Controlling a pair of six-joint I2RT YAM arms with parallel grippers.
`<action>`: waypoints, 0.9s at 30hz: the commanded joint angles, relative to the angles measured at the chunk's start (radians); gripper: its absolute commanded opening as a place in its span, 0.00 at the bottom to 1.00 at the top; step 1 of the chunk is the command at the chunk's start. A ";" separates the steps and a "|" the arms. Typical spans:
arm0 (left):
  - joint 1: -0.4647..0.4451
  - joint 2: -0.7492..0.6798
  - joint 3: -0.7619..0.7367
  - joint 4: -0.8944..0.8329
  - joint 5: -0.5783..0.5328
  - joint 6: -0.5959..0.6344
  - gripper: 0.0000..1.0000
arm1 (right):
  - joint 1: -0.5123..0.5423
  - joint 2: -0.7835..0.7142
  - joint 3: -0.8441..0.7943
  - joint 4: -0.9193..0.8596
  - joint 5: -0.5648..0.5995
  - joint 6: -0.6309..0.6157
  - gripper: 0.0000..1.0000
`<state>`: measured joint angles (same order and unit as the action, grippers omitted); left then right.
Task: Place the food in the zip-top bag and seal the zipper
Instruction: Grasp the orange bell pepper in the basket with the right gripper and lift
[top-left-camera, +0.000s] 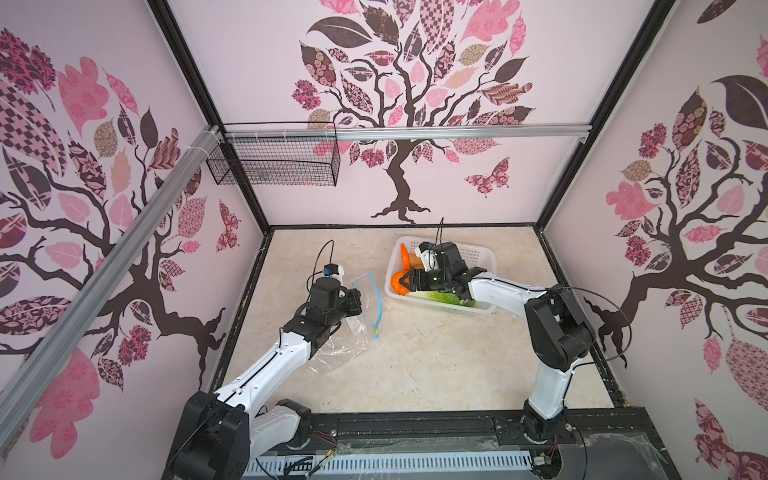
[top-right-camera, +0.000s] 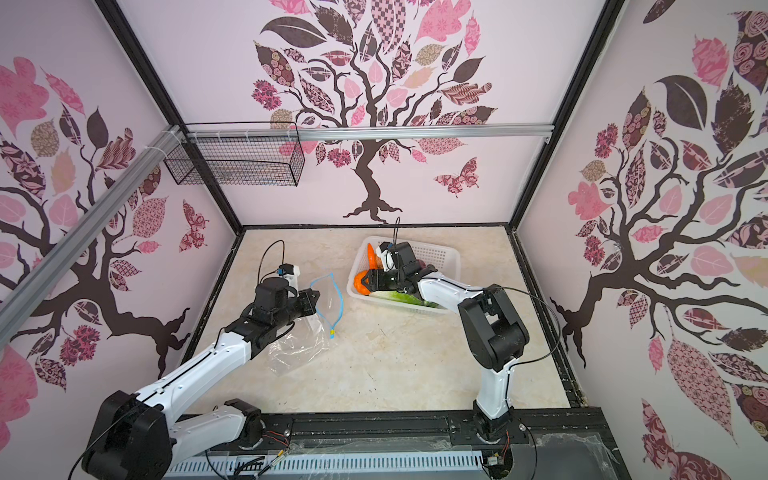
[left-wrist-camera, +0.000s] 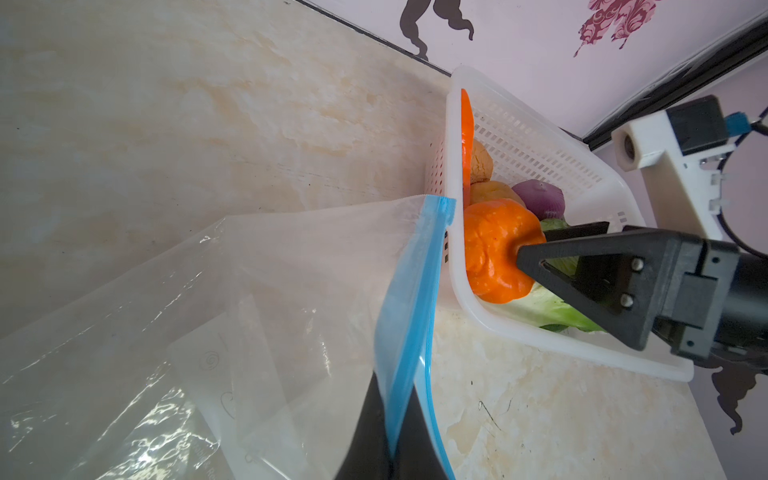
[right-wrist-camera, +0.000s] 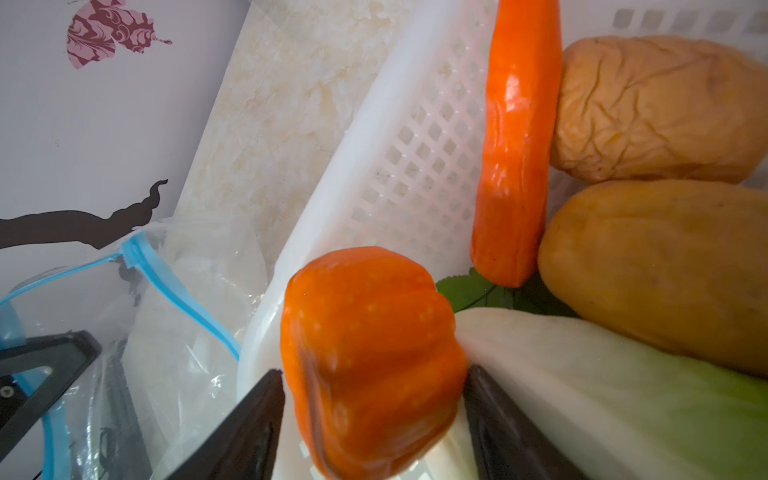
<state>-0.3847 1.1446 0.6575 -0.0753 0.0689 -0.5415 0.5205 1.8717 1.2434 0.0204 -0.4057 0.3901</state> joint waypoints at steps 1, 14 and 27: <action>0.004 0.003 0.006 0.020 0.010 0.011 0.00 | 0.004 0.066 0.022 0.032 -0.039 0.027 0.72; 0.004 0.003 0.008 0.020 0.016 0.008 0.00 | 0.004 0.115 0.021 0.071 -0.035 0.029 0.86; 0.004 -0.006 0.008 0.020 0.013 0.006 0.00 | 0.007 0.101 -0.010 0.068 0.008 0.022 0.62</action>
<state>-0.3847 1.1446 0.6575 -0.0746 0.0803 -0.5423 0.5224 1.9579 1.2633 0.1490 -0.4343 0.4194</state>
